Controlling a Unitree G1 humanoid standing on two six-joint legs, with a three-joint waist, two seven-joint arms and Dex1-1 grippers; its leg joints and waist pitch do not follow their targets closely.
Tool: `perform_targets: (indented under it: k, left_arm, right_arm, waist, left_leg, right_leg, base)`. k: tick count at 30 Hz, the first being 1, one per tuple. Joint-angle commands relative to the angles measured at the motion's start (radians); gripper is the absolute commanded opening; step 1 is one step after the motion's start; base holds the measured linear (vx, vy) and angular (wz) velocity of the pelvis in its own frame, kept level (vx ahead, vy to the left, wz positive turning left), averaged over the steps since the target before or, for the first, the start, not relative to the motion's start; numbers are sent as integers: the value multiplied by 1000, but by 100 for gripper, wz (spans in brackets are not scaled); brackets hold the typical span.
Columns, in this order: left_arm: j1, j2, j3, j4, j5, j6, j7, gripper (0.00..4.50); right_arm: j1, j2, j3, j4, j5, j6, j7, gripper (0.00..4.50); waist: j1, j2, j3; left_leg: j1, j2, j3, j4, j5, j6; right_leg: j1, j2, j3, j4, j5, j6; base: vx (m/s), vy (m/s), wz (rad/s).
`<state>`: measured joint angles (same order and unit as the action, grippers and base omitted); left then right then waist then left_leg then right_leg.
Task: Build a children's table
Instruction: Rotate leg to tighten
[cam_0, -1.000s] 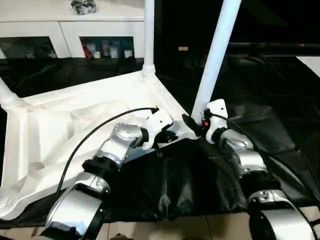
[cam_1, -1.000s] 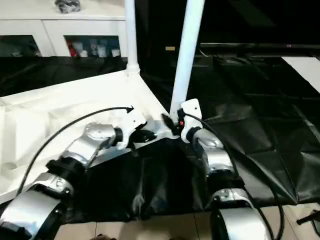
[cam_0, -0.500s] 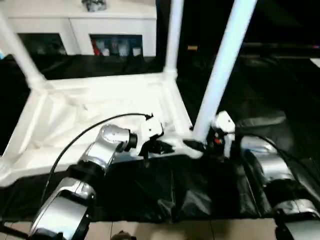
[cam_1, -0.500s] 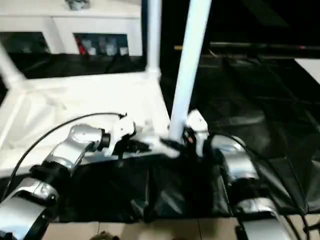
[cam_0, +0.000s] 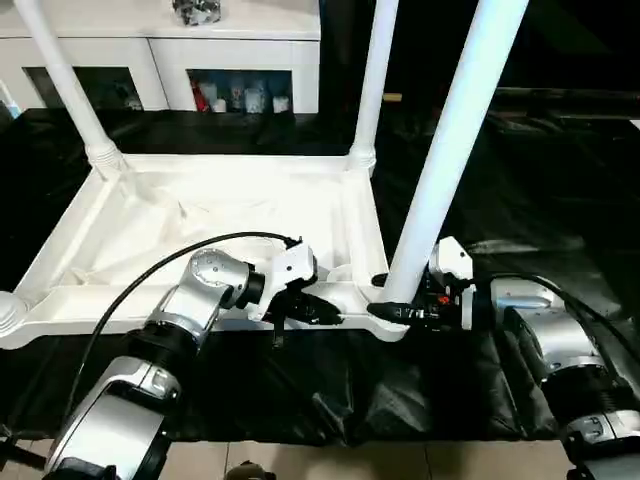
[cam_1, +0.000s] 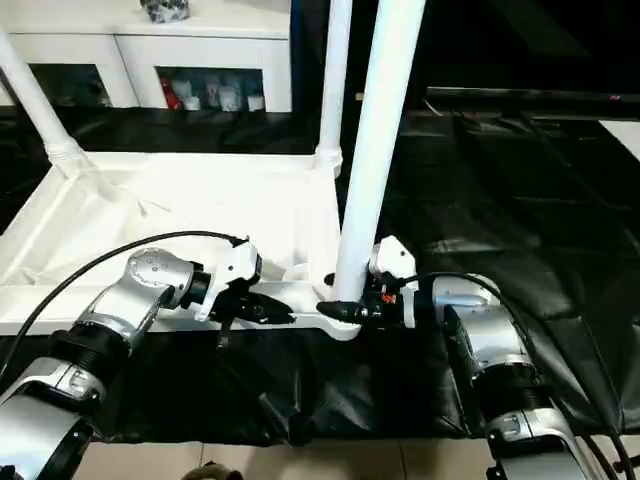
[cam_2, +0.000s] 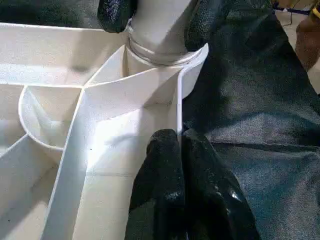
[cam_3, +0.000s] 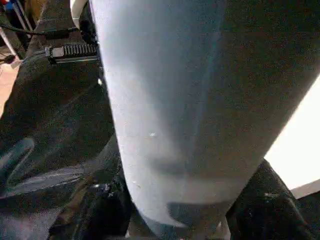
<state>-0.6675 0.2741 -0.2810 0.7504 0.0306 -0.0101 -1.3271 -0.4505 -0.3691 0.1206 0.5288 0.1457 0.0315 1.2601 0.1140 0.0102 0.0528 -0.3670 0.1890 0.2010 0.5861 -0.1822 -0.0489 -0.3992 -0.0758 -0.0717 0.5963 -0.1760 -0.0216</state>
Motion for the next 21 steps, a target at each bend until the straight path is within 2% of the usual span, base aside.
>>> perform_targets:
  k: [1, 5, 6, 8, 10, 12, 15, 16, 18, 19, 21]
  left_arm:
    - [-47, -39, 16, 3, -2, 0, 107, 0]
    - [-65, -90, 38, 24, 23, 32, 251, 0]
    - [-66, -93, 38, 25, 24, 34, 257, 0]
    - [-79, -125, 39, 31, 38, 57, 330, 0]
    - [-87, -145, 40, 38, 45, 71, 374, 0]
    - [-99, -171, 42, 46, 56, 92, 432, 0]
    - [-108, -192, 45, 53, 60, 109, 479, 0]
    - [-119, -222, 51, 57, 66, 127, 533, 0]
    - [-121, -235, 51, 58, 67, 127, 539, 0]
    - [-121, -237, 50, 58, 66, 124, 535, 0]
    - [-116, -231, 45, 49, 62, 110, 505, 0]
  right_arm:
    - [33, 55, 59, 11, -15, 52, -14, 200]
    - [3, 151, 7, 88, -39, 74, -262, 198]
    - [1, 156, 5, 93, -41, 74, -275, 198]
    - [-24, 215, -16, 153, -63, 76, -424, 197]
    - [-42, 249, -27, 185, -73, 80, -502, 197]
    - [-72, 294, -44, 236, -80, 87, -610, 197]
    - [-96, 324, -57, 273, -82, 87, -670, 196]
    - [-130, 363, -72, 319, -88, 86, -731, 196]
    - [-141, 377, -75, 329, -89, 77, -730, 196]
    - [-143, 379, -74, 329, -88, 72, -722, 231]
    - [-146, 376, -80, 323, -76, 70, -683, 269]
  waist:
    - [-3, -8, -62]
    - [-11, -7, -55]
    - [-16, -5, -54]
    - [-27, -3, -51]
    - [-39, -4, -49]
    - [-50, -3, -49]
    - [-57, -2, -48]
    - [-57, 0, -48]
    - [-62, -4, -48]
    - [-62, -3, -49]
    - [-59, -4, -50]
  left_leg:
    - [17, 56, -24, -72, -239, 46]
    - [21, 53, -30, -77, -280, 16]
    - [23, 51, -33, -79, -300, 3]
    - [25, 50, -38, -82, -331, -12]
    - [23, 47, -41, -83, -356, -13]
    - [23, 45, -44, -84, -372, -18]
    - [27, 42, -42, -81, -383, -9]
    - [29, 41, -42, -81, -392, -5]
    - [28, 41, -43, -81, -395, -5]
    - [27, 41, -42, -82, -394, -2]
    - [26, 42, -41, -83, -382, 7]
  right_leg:
    - [45, -82, 49, -74, -249, -227]
    - [39, -88, 49, -88, -389, -188]
    - [36, -88, 47, -93, -434, -174]
    - [34, -88, 45, -100, -482, -155]
    - [34, -88, 43, -105, -526, -134]
    - [31, -87, 41, -110, -548, -122]
    - [26, -86, 43, -115, -551, -121]
    - [25, -85, 42, -117, -556, -121]
    - [26, -85, 40, -116, -557, -122]
    - [26, -84, 40, -117, -553, -122]
    - [27, -84, 43, -115, -524, -124]
  base:
    - [0, 0, 0]
    - [0, 0, 0]
    - [0, 0, 0]
    - [0, 0, 0]
    - [0, 0, 0]
    - [0, 0, 0]
    - [0, 0, 0]
    - [0, 0, 0]
    - [0, 0, 0]
    - [0, 0, 0]
    - [0, 0, 0]
